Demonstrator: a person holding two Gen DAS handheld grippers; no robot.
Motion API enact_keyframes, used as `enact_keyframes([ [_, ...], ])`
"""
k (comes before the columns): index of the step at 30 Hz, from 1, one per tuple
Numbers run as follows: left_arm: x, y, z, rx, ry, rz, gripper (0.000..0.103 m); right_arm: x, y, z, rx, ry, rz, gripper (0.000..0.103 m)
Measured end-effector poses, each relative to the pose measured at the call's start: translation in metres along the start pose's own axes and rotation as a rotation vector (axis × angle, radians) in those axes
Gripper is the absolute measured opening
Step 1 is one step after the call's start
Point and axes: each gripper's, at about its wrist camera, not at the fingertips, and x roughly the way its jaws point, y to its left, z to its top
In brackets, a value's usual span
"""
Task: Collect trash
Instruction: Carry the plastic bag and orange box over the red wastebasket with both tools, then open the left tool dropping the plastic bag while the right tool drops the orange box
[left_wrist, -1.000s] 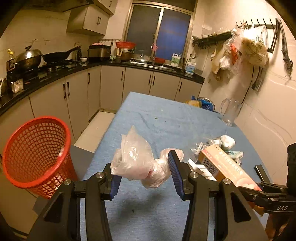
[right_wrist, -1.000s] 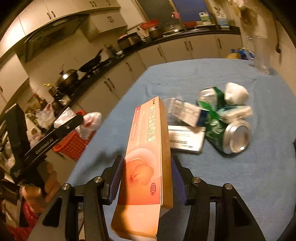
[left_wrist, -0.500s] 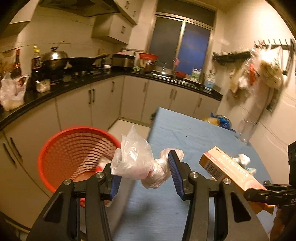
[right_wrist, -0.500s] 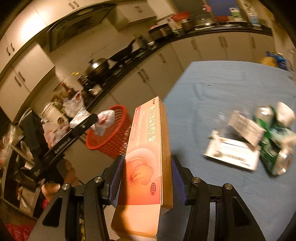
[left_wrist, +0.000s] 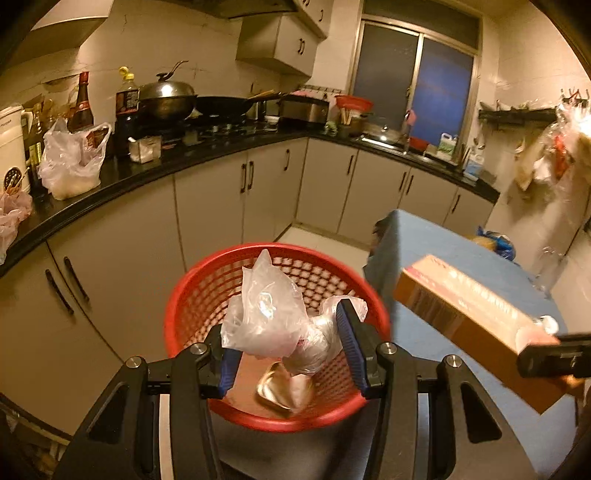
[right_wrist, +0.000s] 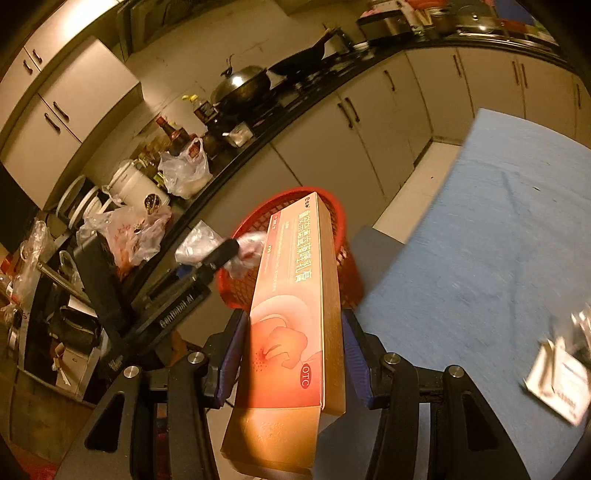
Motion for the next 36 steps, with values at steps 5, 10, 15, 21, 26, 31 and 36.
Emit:
enact_keyframes([
  [5,0.021,0.013,-0.003,-0.005,0.04,0.017,0.048,0.034,0.008,0.022,-0.005,0.053,0.015,0.055],
  [10,0.032,0.019,-0.004,-0.01,0.057,0.019,0.049,0.063,0.007,0.038,0.005,0.093,0.005,0.055],
  [15,0.04,0.021,-0.004,-0.002,0.071,0.014,0.052,0.086,0.003,0.045,0.02,0.126,-0.001,0.055],
  [21,0.043,0.028,-0.005,-0.021,0.084,0.007,0.058,0.101,-0.001,0.054,0.045,0.141,-0.001,0.055],
  [26,0.045,0.03,-0.005,-0.02,0.088,0.006,0.065,0.107,-0.004,0.057,0.062,0.146,0.001,0.056],
  [31,0.039,0.033,-0.005,-0.041,0.075,0.005,0.065,0.11,-0.006,0.057,0.071,0.144,0.007,0.057],
  [36,0.023,0.043,-0.005,-0.062,0.039,0.015,0.065,0.116,-0.002,0.057,0.067,0.154,0.013,0.06],
])
